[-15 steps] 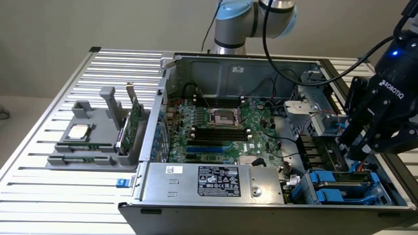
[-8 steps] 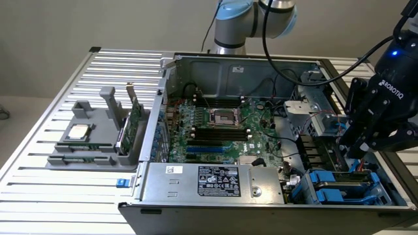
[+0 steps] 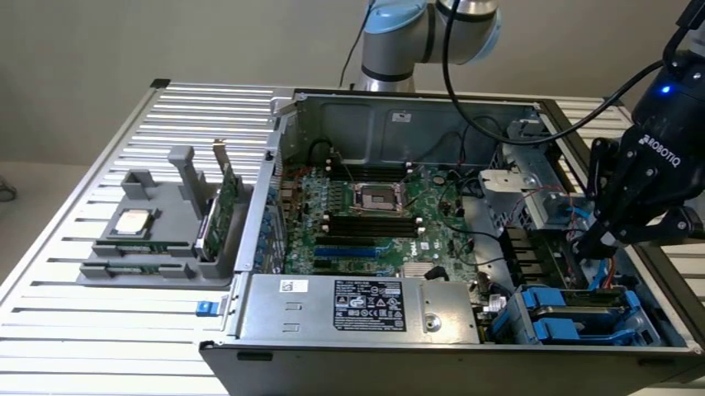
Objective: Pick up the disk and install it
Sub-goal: 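Insert the second disk wire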
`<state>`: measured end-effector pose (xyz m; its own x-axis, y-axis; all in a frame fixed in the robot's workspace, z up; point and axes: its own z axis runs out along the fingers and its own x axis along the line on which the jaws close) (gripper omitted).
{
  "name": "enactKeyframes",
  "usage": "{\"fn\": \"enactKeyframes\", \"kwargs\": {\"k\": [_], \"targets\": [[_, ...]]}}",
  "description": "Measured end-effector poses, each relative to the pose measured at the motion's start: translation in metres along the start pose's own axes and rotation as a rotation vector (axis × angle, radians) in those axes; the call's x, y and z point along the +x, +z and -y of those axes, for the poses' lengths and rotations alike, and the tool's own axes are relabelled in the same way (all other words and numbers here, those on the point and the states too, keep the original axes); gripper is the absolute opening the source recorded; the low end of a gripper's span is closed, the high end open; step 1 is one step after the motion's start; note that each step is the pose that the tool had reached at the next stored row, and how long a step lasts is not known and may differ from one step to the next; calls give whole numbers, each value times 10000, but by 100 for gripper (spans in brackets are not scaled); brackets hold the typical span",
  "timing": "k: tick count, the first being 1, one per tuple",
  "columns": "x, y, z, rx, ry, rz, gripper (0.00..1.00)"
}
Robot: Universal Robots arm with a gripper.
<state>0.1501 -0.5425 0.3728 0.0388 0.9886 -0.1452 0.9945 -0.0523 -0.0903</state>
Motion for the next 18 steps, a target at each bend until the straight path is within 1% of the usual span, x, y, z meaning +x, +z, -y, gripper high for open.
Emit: {"fn": "enactKeyframes", "kwargs": {"k": [6,11,13,18], "targets": [[-2,-15,2,-2,6,51,11],[-6,-36,3,-6,15,149,11],[-6,-40,-2,-7,16,178,11],[-4,-42,-25,-8,15,184,11]]}}
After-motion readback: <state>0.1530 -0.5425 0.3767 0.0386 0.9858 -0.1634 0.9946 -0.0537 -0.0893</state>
